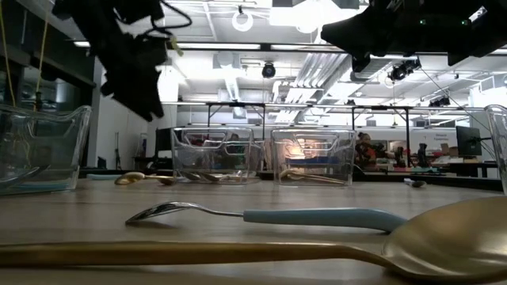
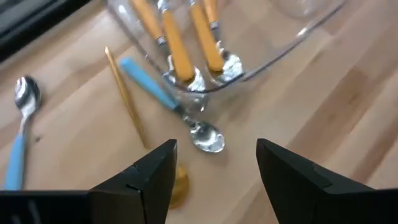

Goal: Sort silverware by color (type)
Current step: Put the gold spoon into the top right transparent bin

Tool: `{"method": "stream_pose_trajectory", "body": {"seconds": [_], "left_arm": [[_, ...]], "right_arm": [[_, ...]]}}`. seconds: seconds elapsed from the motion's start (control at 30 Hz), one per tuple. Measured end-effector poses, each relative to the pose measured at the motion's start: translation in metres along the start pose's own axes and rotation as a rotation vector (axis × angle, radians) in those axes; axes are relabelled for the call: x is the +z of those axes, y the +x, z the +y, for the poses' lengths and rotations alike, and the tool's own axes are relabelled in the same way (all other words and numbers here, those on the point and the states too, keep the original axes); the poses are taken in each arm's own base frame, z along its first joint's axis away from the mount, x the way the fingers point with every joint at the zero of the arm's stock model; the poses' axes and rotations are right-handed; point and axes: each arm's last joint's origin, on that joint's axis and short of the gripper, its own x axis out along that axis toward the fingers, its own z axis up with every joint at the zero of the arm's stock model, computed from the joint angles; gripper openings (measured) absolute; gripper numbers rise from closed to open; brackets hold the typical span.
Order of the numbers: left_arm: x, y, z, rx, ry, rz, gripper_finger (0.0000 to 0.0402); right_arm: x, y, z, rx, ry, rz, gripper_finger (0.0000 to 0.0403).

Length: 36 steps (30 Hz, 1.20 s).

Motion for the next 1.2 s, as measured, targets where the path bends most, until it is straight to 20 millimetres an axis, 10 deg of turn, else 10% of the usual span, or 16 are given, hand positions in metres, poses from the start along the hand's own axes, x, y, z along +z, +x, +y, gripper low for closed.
{"method": "stream_pose_trajectory", "body": {"seconds": [0.6,1.2], "left_arm": [[0.005,0.034,0.035,0.21,-0.218,-0.018,0.0211],[0.015,0.063,0.025,0.154,-0.238,-0.059,0.0211]], "right_arm": [[0.002,0.0,0.0,0.001,-0.003,-0.024,0.0053],[0.002,0.0,0.0,0.001,-0.003,-0.024,0.0053]]}}
